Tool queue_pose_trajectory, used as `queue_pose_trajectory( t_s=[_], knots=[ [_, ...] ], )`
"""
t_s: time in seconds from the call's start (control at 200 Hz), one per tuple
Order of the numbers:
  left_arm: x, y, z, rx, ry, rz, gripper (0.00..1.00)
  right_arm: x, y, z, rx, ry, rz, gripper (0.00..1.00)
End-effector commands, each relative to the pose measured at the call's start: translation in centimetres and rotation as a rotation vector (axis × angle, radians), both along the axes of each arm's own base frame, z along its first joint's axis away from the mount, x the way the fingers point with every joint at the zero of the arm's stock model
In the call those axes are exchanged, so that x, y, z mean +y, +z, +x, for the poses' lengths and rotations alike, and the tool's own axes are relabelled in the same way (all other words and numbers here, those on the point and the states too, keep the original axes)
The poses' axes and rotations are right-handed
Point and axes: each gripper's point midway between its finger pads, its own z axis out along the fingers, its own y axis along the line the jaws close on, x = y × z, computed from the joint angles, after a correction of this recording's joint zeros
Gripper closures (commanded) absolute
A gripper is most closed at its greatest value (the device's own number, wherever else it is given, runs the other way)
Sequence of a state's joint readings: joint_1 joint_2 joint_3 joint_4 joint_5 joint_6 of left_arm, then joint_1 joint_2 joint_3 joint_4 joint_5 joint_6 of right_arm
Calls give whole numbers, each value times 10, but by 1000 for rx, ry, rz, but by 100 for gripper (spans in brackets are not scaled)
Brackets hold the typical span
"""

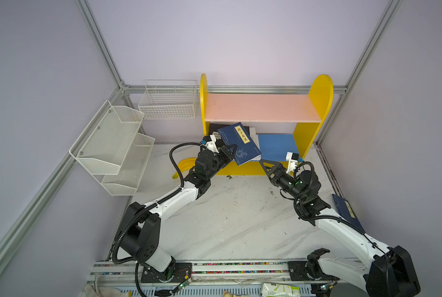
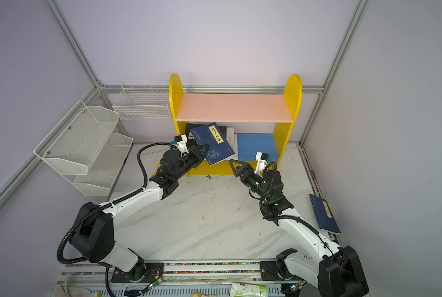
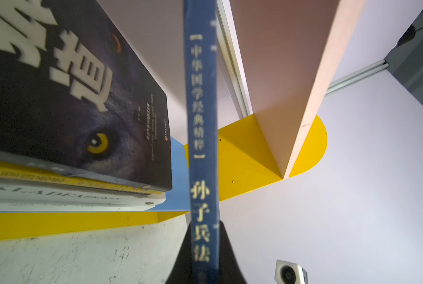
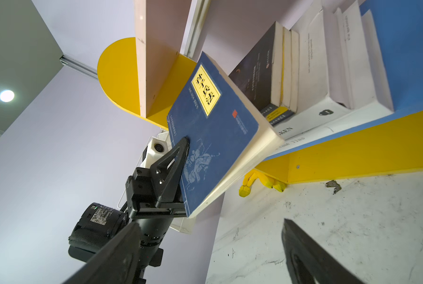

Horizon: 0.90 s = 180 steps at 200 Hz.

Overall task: Stacking books/files
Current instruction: Place the book at the bookshelf.

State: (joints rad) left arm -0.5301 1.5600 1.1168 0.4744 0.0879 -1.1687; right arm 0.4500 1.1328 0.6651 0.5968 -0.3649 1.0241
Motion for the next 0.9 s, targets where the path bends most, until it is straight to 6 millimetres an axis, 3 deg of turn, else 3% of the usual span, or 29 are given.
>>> queue_pose_trajectory(
  t_s=[0.0,0.24,0.53,0.895],
  knots=[
    [27,93,0,-198,98,-197,98,17,31,-1,-104,49,92,9],
    [33,93,8,-206,141,-278,98,56,32,24,-117,87,109,12],
    [38,88,12,-203,191,-292,98,74,48,52,-174,88,192,19],
    [30,85,10,-205,189,-298,96,95,48,68,-169,147,316,59]
  ],
)
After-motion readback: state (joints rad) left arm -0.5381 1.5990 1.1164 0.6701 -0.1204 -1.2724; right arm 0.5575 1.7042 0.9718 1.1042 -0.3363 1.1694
